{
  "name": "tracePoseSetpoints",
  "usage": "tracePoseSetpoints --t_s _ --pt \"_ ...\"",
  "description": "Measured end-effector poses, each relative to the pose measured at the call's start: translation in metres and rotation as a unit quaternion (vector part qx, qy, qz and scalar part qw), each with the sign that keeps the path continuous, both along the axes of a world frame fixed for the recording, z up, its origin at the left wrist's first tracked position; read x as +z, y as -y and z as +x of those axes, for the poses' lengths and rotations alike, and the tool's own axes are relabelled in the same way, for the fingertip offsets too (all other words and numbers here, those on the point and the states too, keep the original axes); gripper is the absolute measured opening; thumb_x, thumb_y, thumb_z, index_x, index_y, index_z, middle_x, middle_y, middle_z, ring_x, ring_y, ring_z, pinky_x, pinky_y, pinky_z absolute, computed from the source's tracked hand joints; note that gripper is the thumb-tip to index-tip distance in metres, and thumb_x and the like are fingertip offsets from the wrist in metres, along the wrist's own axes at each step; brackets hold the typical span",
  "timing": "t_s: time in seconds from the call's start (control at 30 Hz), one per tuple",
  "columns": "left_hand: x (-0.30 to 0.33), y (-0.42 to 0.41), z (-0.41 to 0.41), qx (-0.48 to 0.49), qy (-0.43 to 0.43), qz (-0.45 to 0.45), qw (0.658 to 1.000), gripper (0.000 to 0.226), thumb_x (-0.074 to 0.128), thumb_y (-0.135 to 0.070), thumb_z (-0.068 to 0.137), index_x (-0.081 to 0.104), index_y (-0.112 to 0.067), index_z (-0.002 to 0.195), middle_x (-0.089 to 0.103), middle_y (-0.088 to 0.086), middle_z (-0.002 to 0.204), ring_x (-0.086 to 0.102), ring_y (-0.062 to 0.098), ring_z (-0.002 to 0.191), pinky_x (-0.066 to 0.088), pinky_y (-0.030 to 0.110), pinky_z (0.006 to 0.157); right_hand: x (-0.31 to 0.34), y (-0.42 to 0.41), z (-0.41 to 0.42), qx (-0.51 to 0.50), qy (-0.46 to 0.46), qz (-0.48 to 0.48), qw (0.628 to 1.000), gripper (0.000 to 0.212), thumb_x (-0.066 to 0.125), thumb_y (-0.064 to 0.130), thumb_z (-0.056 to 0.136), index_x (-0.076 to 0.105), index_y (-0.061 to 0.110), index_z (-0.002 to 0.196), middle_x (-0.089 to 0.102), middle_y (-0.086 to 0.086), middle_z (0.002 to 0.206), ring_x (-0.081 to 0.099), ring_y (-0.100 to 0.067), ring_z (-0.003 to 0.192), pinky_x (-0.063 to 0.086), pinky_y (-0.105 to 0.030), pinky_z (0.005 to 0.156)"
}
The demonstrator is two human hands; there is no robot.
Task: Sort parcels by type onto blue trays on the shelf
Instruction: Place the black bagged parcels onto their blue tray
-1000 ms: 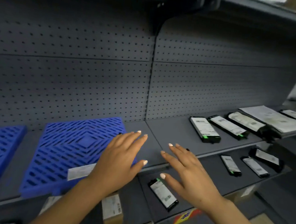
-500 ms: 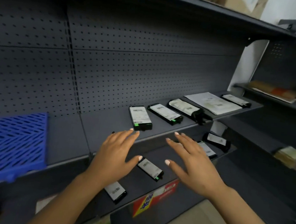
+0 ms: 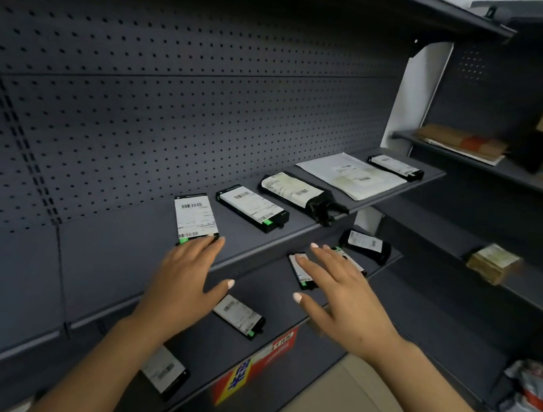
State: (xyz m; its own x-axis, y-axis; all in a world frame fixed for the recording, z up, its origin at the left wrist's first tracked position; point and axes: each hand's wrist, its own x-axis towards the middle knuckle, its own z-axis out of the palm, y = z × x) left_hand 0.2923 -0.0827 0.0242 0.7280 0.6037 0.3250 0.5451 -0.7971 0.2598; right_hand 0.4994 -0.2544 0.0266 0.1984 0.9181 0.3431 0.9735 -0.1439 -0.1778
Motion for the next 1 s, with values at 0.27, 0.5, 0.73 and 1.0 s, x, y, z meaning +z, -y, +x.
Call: tracePoseSetpoints --t_s 0.27,0.5,0.73,1.0 --pt "-0.022 -0.076 0.051 0.038 0.003 -0.013 0.999 0.076 0.041 -0.06 0.085 0.031 -0.017 0.147 0.034 0.005 0.15 0.028 0.022 0.138 0.023 0.038 0.113 -0.008 -0.081 0.062 0.019 0.003 -0.029 0.999 0.063 0.026 0.06 0.091 0.031 0.029 0.146 0.027 -0.001 0.154 0.019 -0.02 0.143 0.022 -0.043 0.115" --pt "-0.04 -0.128 0.077 0.102 -0.043 0.001 0.994 0.092 0.018 -0.075 0.074 0.032 -0.02 0.147 0.032 0.006 0.152 0.026 0.026 0.14 0.023 0.049 0.112 -0.023 -0.158 0.096 0.056 0.01 -0.046 0.997 0.062 0.03 0.06 0.091 0.037 0.026 0.143 0.034 -0.005 0.15 0.026 -0.025 0.141 0.029 -0.048 0.111" --pt "-0.052 -0.134 0.08 0.127 -0.109 -0.042 0.985 0.082 0.027 -0.072 0.077 0.042 -0.022 0.141 0.042 0.006 0.145 0.033 0.027 0.135 0.039 0.053 0.099 -0.036 -0.219 0.106 0.112 -0.004 -0.053 0.992 0.068 0.035 0.062 0.086 0.039 0.024 0.142 0.036 -0.006 0.149 0.025 -0.027 0.141 0.025 -0.048 0.113" --pt "-0.059 -0.131 0.083 0.144 -0.117 -0.026 0.982 0.086 -0.005 -0.082 0.071 -0.005 -0.042 0.147 -0.005 -0.003 0.159 -0.01 0.017 0.144 0.012 0.041 0.114 -0.052 -0.26 0.113 0.143 0.055 -0.128 0.98 0.089 -0.008 0.082 0.071 0.002 0.039 0.149 -0.004 0.005 0.158 -0.009 -0.016 0.145 0.002 -0.042 0.115"
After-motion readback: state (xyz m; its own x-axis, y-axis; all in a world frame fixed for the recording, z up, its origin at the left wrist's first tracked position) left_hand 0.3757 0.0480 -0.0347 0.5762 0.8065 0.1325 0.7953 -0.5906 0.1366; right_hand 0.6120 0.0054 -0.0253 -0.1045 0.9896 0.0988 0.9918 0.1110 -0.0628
